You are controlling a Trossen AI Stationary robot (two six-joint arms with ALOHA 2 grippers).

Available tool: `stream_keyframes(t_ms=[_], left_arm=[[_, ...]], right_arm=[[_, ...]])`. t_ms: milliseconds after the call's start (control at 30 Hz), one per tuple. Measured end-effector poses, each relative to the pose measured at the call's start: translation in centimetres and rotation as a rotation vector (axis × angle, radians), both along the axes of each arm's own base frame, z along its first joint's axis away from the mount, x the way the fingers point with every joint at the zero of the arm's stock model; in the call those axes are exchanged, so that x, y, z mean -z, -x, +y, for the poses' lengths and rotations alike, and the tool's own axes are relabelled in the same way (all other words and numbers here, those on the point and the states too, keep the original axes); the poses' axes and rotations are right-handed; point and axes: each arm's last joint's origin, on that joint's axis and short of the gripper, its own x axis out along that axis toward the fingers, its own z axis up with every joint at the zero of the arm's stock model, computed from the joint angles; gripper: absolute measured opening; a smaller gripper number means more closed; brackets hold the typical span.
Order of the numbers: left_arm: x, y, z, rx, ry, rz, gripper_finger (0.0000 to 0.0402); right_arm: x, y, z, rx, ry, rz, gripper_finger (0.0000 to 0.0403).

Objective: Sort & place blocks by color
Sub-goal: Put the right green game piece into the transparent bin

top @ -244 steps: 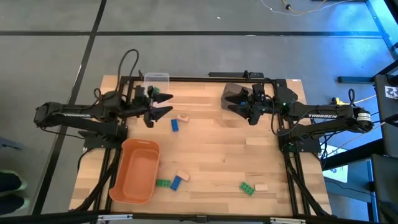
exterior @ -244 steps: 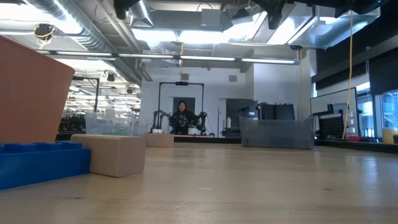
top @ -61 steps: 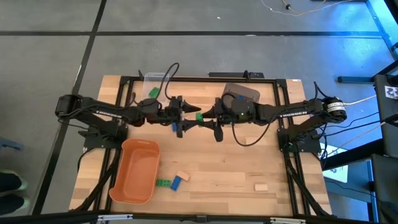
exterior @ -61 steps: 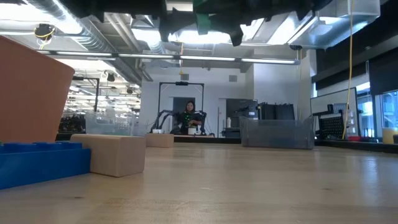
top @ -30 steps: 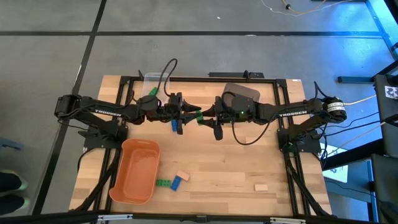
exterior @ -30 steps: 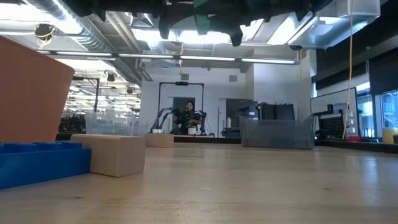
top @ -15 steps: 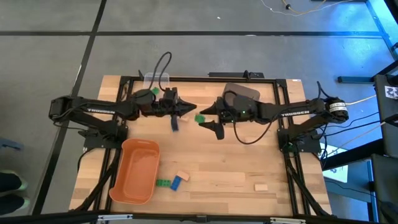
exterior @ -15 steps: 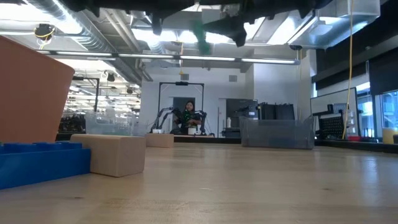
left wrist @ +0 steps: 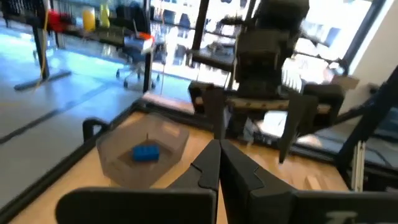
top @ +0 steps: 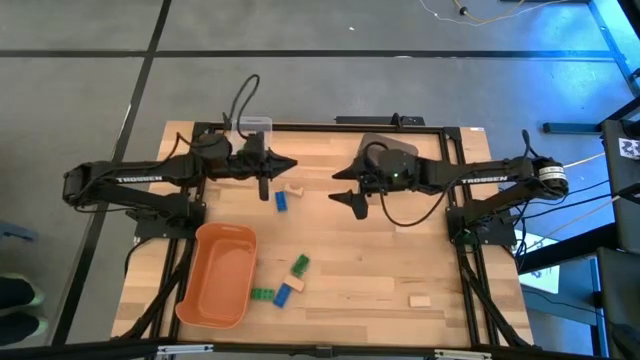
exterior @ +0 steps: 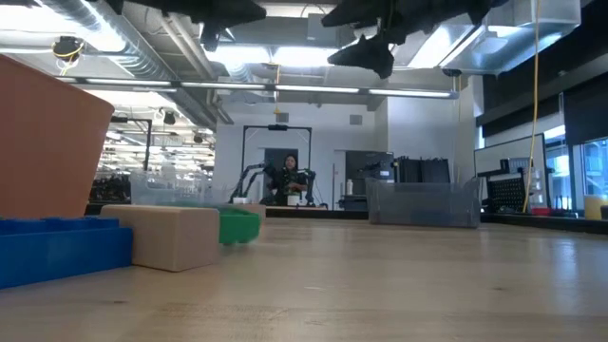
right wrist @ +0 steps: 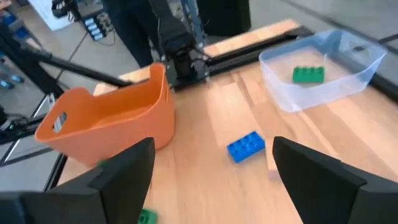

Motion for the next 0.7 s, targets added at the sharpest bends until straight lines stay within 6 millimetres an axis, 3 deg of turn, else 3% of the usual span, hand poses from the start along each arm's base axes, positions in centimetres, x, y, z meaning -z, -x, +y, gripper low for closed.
stream_keyframes(t_ms=[167, 333, 600, 700], left_arm=[[0.3, 0.1, -0.2, 0.056, 0.022, 0.035, 0.0], [0.4, 0.0, -0.5, 0.097, 0.047, 0.043, 0.0001], [0.4, 0.0, -0.5, 0.091, 0.048, 0.041, 0.0005], [0.4, 0.0, -0.5, 0.09, 0.045, 0.039, 0.0012]], right_arm=[[0.5, -0.3, 0.4, -0.086, -0.06, 0.025, 0.0327], [3.4, -1.6, 2.6, -0.25, -0.108, 0.146, 0.0327], [7.7, -3.7, 6.4, -0.238, -0.33, 0.282, 0.0327], [9.1, -4.0, 8.1, -0.154, -0.425, 0.328, 0.0326]])
